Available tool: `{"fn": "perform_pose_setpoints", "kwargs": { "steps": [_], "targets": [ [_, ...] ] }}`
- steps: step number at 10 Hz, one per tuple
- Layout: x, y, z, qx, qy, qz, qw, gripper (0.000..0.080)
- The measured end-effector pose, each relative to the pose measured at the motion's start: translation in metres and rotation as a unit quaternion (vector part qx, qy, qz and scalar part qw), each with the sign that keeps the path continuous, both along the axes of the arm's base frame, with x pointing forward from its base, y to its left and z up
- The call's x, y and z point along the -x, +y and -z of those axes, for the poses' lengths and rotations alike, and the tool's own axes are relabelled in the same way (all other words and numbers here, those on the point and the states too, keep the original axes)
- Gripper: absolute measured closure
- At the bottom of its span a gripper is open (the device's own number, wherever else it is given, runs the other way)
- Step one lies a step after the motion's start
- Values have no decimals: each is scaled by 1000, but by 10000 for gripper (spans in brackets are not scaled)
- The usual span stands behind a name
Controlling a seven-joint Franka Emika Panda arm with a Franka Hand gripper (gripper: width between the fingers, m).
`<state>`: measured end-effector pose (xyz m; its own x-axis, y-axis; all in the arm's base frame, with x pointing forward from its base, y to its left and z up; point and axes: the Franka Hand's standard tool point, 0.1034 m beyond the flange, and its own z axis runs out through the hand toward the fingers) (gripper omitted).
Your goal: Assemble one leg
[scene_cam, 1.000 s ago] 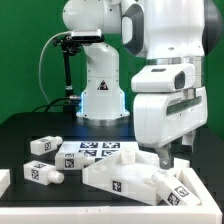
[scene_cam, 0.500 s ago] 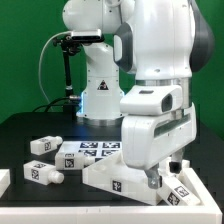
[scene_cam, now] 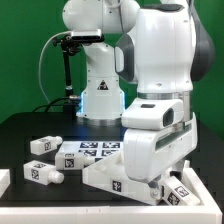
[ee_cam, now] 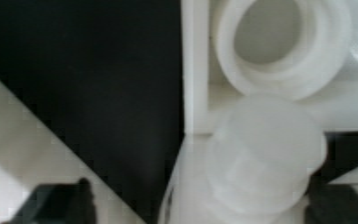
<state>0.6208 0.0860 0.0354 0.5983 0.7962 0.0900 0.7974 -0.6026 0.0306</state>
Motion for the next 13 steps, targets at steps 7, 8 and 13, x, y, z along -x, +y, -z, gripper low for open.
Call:
{"fn": "perform_pose_setpoints", "kwargs": {
  "steps": [7,8,13],
  "targets": [
    [5,-12,-32,7,-7,-9,1000,514],
    [16,-20,-44,10,-8,-11,1000,514],
    [47,-12,-64,9,-20,23,1000,512]
  ]
}}
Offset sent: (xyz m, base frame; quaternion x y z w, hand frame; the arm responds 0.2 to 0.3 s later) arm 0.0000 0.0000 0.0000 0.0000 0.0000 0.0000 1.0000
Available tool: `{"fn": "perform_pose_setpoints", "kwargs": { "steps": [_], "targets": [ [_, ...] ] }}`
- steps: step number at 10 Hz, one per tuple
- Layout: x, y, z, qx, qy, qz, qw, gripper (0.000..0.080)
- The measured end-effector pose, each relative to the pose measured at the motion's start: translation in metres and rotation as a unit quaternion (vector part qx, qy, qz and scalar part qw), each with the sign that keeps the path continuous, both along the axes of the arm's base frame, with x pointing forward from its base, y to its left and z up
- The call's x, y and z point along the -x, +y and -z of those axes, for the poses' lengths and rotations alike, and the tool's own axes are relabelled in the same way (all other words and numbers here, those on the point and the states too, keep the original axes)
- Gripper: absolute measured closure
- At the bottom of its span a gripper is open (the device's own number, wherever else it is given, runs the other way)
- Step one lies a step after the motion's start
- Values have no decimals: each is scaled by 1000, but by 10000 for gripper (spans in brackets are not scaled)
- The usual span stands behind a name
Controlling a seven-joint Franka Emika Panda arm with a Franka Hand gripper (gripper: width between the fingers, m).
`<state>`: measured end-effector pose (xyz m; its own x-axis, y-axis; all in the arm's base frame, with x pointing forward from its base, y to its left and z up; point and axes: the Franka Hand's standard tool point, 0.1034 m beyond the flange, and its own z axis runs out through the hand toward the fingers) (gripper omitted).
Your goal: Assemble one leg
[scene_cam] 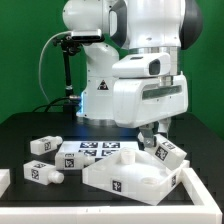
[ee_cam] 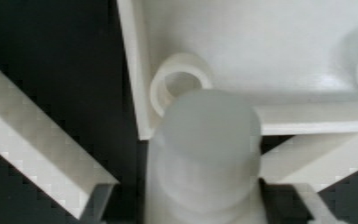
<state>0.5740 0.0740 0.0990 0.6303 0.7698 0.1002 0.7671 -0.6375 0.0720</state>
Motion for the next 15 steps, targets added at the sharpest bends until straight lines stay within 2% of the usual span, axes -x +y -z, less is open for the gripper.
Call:
{"fn": "perform_pose_setpoints", "kwargs": {
  "steps": [2,3,4,5,6,7,8,12,13,15],
  "targets": [
    [1,0,-2,-3,-8,12,1000,512],
    [16,-2,-10,-11,-33,47,998,512],
    [46,-6,-15,-17,-36,93,995,512],
    [74,-7,-15,-23,-29,148,988,512],
    [97,-1,-10,-33,-20,204,978,512],
    [104,2,-6,-36,-6,216,976,512],
    [97,0,-5,-38,-9,211,977,512],
    [101,1,-4,-38,-8,215,976,512],
    [119,2,0,-45,-14,247,968,512],
    [172,10,18,-40,20,301,953,512]
  ]
}}
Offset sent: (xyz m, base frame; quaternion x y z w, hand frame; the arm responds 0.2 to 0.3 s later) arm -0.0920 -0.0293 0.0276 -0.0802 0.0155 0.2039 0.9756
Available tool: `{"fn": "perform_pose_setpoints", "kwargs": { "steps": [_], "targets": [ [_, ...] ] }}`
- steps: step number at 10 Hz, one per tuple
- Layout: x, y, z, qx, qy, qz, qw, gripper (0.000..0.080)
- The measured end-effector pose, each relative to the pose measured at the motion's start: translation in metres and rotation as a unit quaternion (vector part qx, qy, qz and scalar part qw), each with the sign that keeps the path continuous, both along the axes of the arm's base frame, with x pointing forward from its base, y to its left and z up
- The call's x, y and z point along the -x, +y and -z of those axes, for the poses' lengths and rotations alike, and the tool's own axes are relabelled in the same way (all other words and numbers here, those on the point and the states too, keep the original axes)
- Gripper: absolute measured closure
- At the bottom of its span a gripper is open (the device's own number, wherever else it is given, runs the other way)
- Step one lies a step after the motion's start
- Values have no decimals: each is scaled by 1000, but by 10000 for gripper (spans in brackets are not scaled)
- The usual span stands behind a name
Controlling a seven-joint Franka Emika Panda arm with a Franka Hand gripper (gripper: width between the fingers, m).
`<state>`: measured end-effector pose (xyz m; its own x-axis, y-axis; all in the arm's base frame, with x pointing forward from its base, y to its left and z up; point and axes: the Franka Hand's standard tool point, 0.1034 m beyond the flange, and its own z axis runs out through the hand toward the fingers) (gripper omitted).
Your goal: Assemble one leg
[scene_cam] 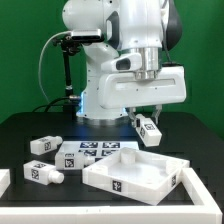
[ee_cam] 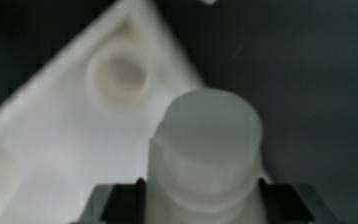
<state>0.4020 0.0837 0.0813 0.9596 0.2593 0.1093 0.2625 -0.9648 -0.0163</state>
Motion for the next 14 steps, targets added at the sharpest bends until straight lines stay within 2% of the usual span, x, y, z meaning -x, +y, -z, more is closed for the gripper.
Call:
{"fn": "perform_pose_setpoints", "kwargs": {
  "steps": [2,3,7,9,11,12,14],
  "targets": [
    [24,25,13,-5,23,54,998,512],
    [27,37,13,-7,25,65,998,512],
    [27,41,15,-12,15,61,998,512],
    [40,51,38,-21,4,51,998,512],
    [39,53,55,-26,4,60,998,512],
    [41,55,59,-29,1,62,998,512],
    [40,50,67,-30,-7,66,997,512]
  ]
}}
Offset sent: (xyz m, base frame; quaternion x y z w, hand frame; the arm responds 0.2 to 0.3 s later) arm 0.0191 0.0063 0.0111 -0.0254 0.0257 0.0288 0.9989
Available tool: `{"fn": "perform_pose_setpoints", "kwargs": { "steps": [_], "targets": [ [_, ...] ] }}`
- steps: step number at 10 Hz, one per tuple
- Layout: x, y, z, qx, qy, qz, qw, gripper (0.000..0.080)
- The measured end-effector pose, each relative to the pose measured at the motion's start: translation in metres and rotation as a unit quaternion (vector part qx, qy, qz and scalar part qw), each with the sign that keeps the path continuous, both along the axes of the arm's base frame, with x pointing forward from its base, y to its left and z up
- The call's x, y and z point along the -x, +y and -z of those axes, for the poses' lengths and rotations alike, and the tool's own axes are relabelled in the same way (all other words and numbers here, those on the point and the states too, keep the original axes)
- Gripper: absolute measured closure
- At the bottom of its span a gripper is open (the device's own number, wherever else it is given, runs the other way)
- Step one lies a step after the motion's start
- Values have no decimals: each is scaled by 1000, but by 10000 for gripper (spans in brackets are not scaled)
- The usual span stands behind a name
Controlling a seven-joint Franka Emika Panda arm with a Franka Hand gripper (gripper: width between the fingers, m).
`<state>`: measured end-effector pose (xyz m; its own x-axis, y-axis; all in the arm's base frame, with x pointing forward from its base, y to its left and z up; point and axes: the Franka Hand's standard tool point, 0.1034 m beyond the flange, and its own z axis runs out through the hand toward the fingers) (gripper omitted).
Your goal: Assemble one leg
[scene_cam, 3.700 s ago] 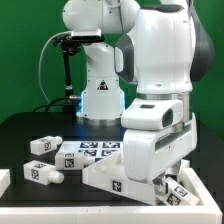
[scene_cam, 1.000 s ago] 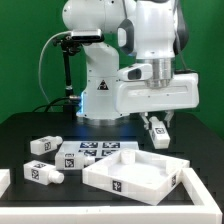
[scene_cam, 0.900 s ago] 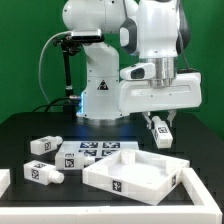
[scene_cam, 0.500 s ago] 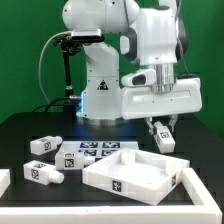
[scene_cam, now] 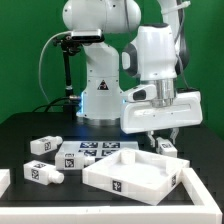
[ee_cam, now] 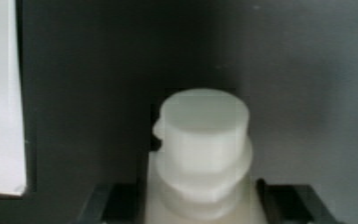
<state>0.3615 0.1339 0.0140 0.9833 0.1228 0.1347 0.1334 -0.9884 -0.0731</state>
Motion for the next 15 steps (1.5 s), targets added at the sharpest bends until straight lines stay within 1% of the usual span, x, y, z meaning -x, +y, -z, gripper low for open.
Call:
{"fn": "perform_pose_setpoints", "kwargs": {
  "steps": [1,4,5,6,7,8,9,10,11,12,13,15],
  "targets": [
    [-1,-2,2,0,0,9,1000,512],
    [-1,-1,2,1,-2,-1,1000,512],
    [-2,-1,2,1,-2,-3,1000,323],
    [-6,-9,-8,11,19,-29,999,211],
    [-16,-23,-25,18,21,-46,999,211],
    [-23,-37,-41,23,28,-55,998,162],
    [-32,-50,-52,25,40,-64,997,153],
    [-43,-58,-59,26,35,-71,997,153],
    [-52,-65,-61,30,18,-108,993,153],
    [-55,-64,-58,29,13,-109,993,151],
    [-50,-53,-57,27,19,-95,995,151],
    [-51,-57,-57,28,18,-104,994,151]
  ]
}}
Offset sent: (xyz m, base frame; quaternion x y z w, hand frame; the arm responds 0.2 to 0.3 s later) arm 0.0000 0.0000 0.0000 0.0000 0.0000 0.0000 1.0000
